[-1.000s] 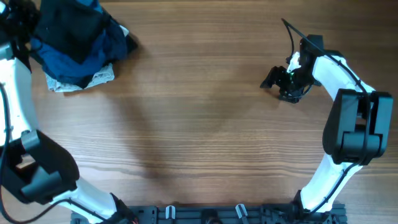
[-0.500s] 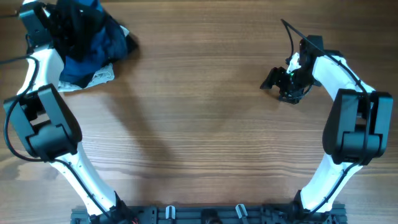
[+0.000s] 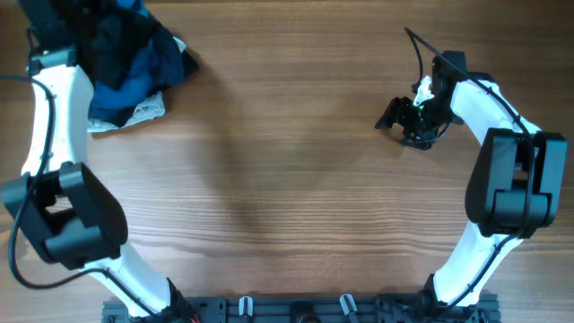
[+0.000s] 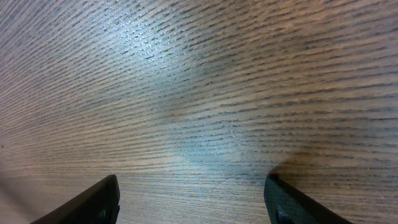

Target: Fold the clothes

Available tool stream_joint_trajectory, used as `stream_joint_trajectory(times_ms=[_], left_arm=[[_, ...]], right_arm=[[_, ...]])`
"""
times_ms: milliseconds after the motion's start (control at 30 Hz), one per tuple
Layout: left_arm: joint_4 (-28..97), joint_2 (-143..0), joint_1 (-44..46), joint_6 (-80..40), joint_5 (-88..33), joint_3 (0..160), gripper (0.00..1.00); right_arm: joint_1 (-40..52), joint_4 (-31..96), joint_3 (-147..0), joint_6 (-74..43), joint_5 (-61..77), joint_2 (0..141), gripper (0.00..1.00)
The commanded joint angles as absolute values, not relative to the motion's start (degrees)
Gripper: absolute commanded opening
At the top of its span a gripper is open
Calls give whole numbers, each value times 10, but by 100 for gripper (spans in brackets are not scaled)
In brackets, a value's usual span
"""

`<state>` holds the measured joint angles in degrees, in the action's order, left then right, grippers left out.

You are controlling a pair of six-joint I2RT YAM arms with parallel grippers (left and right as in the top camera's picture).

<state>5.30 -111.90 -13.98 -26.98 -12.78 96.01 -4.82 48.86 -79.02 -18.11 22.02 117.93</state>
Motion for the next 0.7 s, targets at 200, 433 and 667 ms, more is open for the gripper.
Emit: stream_joint_trajectory(times_ms=[200,433,667], left_arm=[[78,-1283,-136,-257,-107,956,4],[43,-1211,-136,-257,-110,956,4],[-68,-1126,-138,-256,23,956,7]], right_arm=[[-51,502,-764,-180,180,1213,76],[-51,502,-764,-180,180,1213,76],[-51,500,-764,-180,180,1213,76]])
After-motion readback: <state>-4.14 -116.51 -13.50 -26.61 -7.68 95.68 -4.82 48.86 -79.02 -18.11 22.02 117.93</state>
